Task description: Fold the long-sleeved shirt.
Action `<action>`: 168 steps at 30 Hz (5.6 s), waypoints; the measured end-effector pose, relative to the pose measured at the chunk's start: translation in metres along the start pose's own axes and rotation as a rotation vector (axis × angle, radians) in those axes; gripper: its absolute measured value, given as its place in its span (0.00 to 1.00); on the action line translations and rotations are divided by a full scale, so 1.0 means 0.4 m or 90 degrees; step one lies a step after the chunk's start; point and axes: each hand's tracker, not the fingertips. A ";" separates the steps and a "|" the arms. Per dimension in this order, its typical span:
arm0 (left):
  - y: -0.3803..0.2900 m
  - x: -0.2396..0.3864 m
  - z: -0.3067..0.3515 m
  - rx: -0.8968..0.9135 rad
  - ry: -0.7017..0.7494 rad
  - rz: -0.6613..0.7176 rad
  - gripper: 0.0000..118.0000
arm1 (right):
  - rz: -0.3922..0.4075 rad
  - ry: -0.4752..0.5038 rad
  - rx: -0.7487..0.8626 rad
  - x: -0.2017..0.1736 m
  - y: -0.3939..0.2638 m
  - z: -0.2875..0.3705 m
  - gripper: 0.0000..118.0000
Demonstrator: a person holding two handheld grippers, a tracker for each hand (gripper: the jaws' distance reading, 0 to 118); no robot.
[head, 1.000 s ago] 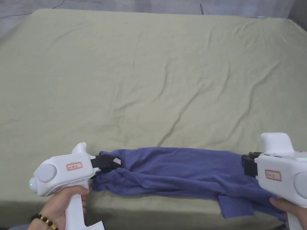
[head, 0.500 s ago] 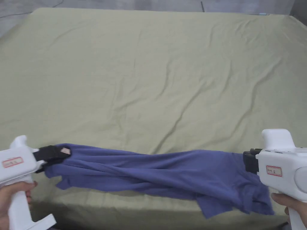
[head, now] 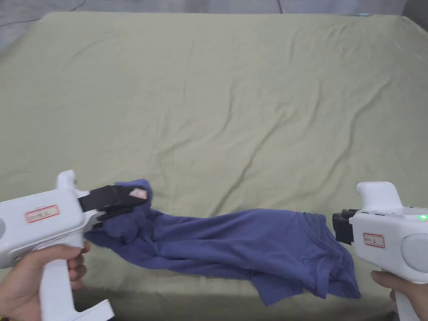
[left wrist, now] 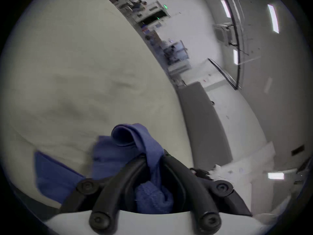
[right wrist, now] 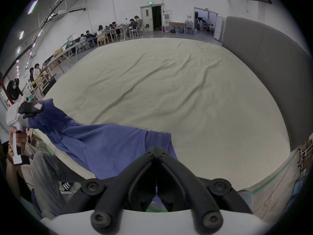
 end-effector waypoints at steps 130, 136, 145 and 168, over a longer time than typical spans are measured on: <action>0.286 -0.459 0.130 0.033 0.180 -0.096 0.11 | 0.122 0.138 0.052 -0.471 0.184 -0.194 0.02; 0.598 -0.813 0.445 0.080 0.297 -0.121 0.11 | 0.183 0.188 0.060 -0.700 0.263 -0.304 0.02; 0.630 -0.974 0.503 0.097 0.336 -0.048 0.48 | 0.202 0.227 0.058 -0.767 0.295 -0.324 0.02; 0.918 -0.091 0.550 0.395 0.445 -0.452 0.00 | 0.169 0.184 0.267 -0.627 0.447 -0.033 0.02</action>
